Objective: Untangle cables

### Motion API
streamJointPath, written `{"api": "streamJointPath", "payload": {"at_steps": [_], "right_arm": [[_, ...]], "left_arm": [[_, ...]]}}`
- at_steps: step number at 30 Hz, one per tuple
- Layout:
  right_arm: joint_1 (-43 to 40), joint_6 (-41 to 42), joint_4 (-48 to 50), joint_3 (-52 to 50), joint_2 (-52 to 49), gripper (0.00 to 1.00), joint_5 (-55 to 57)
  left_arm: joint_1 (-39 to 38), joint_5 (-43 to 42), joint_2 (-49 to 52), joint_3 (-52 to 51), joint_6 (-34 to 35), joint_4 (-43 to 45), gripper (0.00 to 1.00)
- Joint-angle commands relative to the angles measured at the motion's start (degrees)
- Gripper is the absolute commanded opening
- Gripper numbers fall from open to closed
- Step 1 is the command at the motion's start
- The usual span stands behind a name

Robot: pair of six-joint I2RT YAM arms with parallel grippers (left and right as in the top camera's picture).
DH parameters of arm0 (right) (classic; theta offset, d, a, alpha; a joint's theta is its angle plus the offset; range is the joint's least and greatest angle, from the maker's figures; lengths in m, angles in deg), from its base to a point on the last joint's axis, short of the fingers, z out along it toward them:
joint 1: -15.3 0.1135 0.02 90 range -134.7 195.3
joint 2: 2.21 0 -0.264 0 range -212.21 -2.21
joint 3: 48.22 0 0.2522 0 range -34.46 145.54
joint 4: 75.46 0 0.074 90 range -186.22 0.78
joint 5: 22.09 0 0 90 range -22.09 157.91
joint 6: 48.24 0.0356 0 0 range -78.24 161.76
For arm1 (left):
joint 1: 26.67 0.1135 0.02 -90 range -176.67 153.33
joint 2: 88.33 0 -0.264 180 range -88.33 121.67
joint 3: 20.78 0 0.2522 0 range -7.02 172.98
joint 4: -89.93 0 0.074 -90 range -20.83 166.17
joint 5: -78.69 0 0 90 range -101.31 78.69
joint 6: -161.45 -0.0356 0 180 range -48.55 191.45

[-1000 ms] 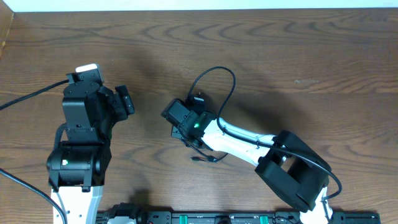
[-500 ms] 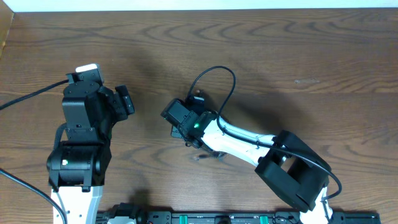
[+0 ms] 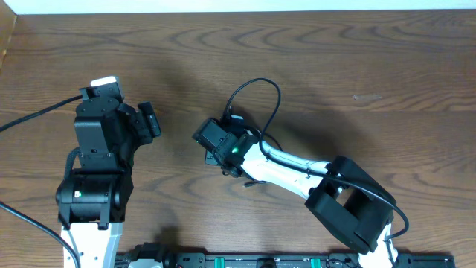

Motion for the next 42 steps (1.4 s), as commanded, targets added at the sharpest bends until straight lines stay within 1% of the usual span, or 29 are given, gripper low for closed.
{"api": "streamJointPath", "payload": {"at_steps": [1,10,14,17,21,22,23,24,26,29,31,32,33,34,35,42], "right_arm": [[0.24,-4.24,-1.7,0.26,0.09,0.01,0.7],[0.24,-12.22,-7.43,0.31,6.97,0.01,2.19],[0.13,-21.53,-8.96,0.33,10.27,0.01,0.04],[0.07,-26.32,-11.17,0.33,12.87,0.01,-0.15],[0.09,-27.54,-13.86,0.31,13.99,0.02,-0.15],[0.09,-27.54,-14.32,0.22,13.66,0.07,-0.13],[0.09,-27.52,-14.62,0.09,13.14,0.17,-0.13],[0.09,-27.32,-14.91,0.09,12.44,0.21,-0.13],[0.15,-26.08,-15.1,0.04,11.08,0.35,-0.13],[0.15,-23.21,-14.95,0.04,8.5,0.43,-0.17],[0.15,-22.56,-14.58,0.04,7.17,0.43,-0.87],[0.15,-22.53,-14.45,0.04,6.91,0.39,-1.07],[0.15,-22.56,-14.36,0.04,6.56,0.31,-1.05],[0.15,-22.56,-14.34,0.04,6.51,0.26,-1.03],[0.13,-22.56,-14.32,0.04,6.36,0.24,-1.03],[0.15,-22.6,-13.79,0.04,6.32,0.26,-0.83]], "left_arm": [[-0.09,0.11,0.04,0.9,0.35,0.15,0.89],[-0.09,0.11,0.04,0.9,0.35,0.13,0.89],[-0.09,0.09,0.04,0.9,0.35,0.13,0.89],[-0.09,0.09,0.04,0.9,0.35,0.13,0.89],[-0.09,0.09,0.04,0.9,0.35,0.13,0.89],[-0.09,0.09,0.04,0.9,0.35,0.11,0.89],[-0.09,0.11,0.04,0.9,0.33,0.11,0.89],[-0.09,0.09,0.04,0.9,0.35,0.13,0.89],[-0.09,0.09,0.04,0.9,0.35,0.13,0.89],[-0.09,0.09,0.04,0.9,0.35,0.11,0.89],[-0.09,0.09,0.04,0.9,0.35,0.11,0.89],[-0.09,0.09,0.04,0.9,0.33,0.13,0.89],[-0.09,0.11,0.07,0.9,0.33,0.13,0.89],[-0.09,0.09,0.07,0.9,0.35,0.13,0.89],[-0.09,0.09,0.11,0.9,0.35,0.13,0.89],[-0.09,0.11,0.55,0.9,0.35,0.13,0.89]]}}
